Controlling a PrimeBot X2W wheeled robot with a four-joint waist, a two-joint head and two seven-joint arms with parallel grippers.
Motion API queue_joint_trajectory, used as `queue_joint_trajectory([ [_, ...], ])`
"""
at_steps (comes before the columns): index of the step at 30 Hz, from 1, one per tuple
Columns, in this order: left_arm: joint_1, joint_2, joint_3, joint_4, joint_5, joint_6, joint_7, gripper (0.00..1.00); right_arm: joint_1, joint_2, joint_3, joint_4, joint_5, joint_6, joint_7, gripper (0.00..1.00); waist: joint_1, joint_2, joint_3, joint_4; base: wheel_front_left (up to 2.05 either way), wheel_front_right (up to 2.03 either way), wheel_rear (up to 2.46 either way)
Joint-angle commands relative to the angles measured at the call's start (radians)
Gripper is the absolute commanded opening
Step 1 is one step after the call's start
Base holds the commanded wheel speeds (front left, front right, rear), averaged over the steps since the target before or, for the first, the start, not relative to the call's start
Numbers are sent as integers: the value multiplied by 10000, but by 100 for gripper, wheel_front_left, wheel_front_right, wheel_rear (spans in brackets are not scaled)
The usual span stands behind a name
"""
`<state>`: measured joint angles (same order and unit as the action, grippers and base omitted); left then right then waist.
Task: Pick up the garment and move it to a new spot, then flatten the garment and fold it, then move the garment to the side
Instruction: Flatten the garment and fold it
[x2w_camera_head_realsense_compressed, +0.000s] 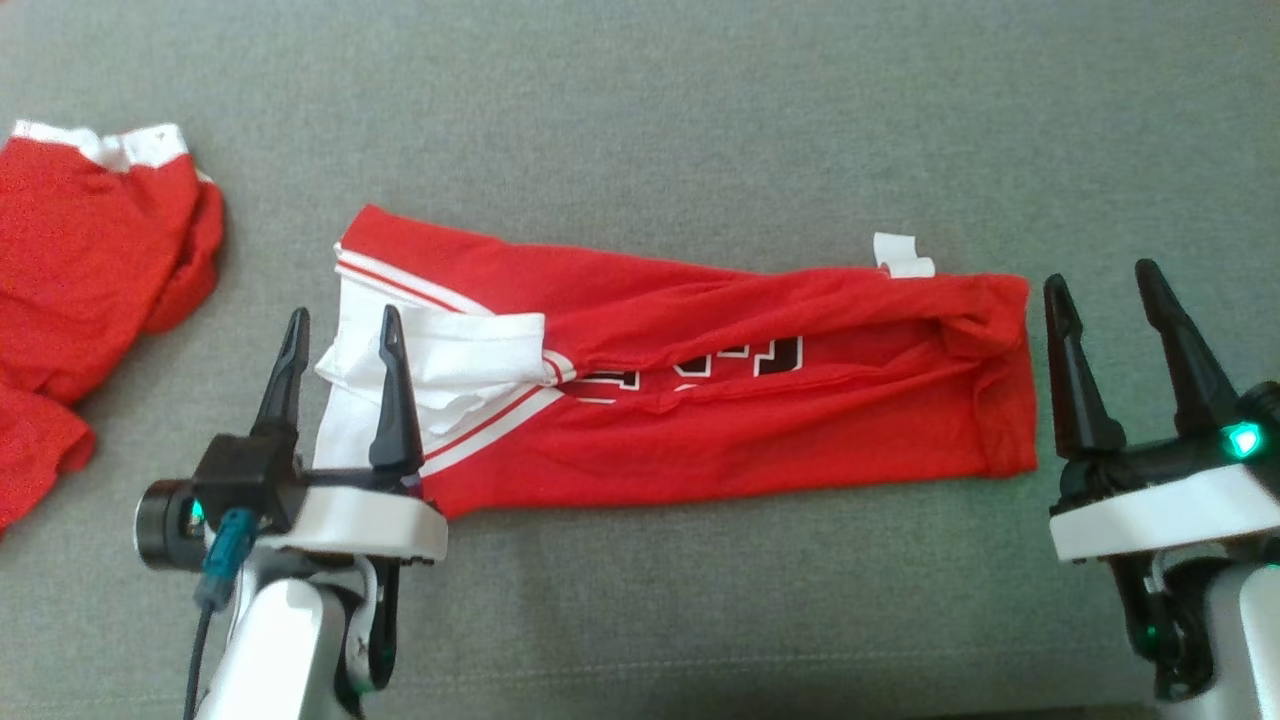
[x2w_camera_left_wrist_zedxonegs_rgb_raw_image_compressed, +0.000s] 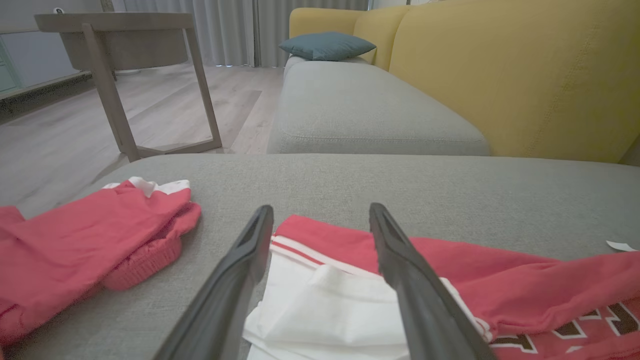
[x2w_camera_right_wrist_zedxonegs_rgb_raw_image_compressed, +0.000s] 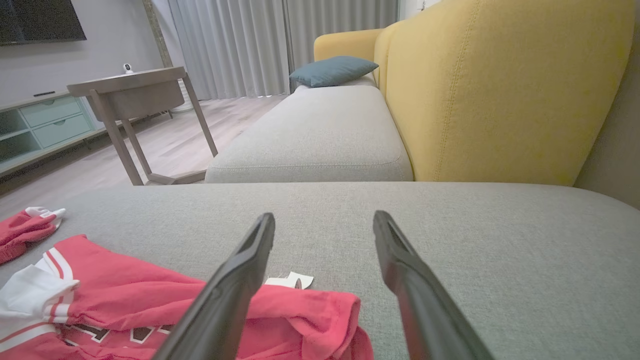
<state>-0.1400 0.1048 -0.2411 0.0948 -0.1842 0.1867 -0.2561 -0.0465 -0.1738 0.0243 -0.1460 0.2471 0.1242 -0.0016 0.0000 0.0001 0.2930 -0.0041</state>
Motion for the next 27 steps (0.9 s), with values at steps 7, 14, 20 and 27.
queue_joint_trajectory([
  [7,458,385,356,-781,222,194,26,100,601,244,175,-379,-224,65,63,100,0,-1,-589,-179,0,0,0],
  [14,612,481,320,-1020,251,295,195,100,720,379,169,-409,-252,65,100,100,0,-1,-581,-258,0,0,0],
  [20,590,530,280,-1089,261,337,244,100,647,372,160,-398,-237,65,101,100,0,-1,-512,-261,0,0,0],
  [27,527,533,236,-1121,245,373,243,100,564,367,114,-300,-160,65,185,100,0,-1,-338,-252,0,0,0],
])
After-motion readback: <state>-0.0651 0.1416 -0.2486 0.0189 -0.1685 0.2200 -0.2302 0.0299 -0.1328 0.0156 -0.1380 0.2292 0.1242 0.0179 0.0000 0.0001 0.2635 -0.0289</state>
